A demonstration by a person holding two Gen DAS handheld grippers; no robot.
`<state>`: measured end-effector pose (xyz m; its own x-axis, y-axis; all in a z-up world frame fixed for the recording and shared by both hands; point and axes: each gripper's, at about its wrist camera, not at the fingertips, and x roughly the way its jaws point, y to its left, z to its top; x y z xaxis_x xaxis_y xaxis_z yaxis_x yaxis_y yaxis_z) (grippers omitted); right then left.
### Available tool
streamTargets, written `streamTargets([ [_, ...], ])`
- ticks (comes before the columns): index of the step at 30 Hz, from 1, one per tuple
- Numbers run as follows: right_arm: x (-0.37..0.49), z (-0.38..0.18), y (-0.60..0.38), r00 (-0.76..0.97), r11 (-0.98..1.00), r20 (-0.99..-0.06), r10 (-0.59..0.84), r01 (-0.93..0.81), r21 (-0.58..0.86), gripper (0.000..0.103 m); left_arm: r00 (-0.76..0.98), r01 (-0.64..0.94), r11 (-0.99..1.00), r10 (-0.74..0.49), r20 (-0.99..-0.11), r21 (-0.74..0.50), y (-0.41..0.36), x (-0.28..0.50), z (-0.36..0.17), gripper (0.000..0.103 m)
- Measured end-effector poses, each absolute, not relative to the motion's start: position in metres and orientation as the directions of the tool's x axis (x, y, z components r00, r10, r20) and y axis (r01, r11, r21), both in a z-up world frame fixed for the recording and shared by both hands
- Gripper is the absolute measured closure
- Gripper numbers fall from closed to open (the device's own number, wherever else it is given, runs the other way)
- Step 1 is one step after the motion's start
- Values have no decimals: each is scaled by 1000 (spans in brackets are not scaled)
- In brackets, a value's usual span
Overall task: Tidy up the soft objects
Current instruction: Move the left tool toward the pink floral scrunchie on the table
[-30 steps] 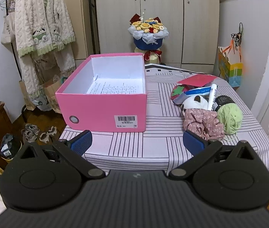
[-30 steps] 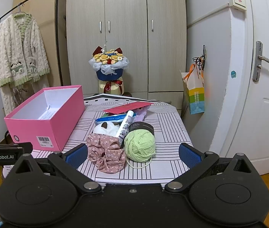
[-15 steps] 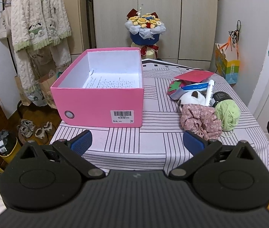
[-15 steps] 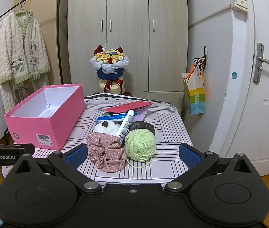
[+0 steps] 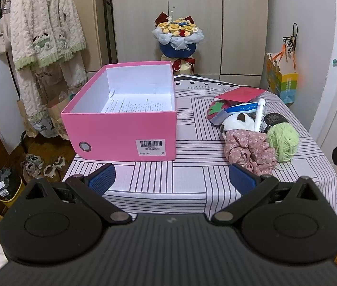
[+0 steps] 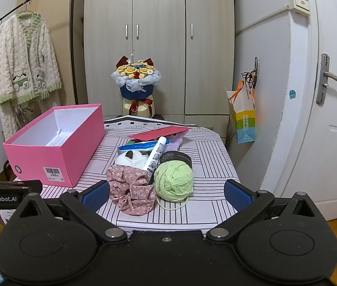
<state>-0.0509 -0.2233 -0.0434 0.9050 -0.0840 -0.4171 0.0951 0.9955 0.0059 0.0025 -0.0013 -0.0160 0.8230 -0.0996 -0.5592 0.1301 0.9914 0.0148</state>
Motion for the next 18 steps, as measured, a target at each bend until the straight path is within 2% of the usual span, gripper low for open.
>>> streamTargets([
  [14,-51,-43,-225,906,995,-415,-87,97,5,0,838,161,986,-118,-533,34,-5,-5,-14,0],
  [18,-58,-45,-232,927,994,-362,-100,112,12,0,854,184,982,-140,-502,39,-7,-9,-13,0],
])
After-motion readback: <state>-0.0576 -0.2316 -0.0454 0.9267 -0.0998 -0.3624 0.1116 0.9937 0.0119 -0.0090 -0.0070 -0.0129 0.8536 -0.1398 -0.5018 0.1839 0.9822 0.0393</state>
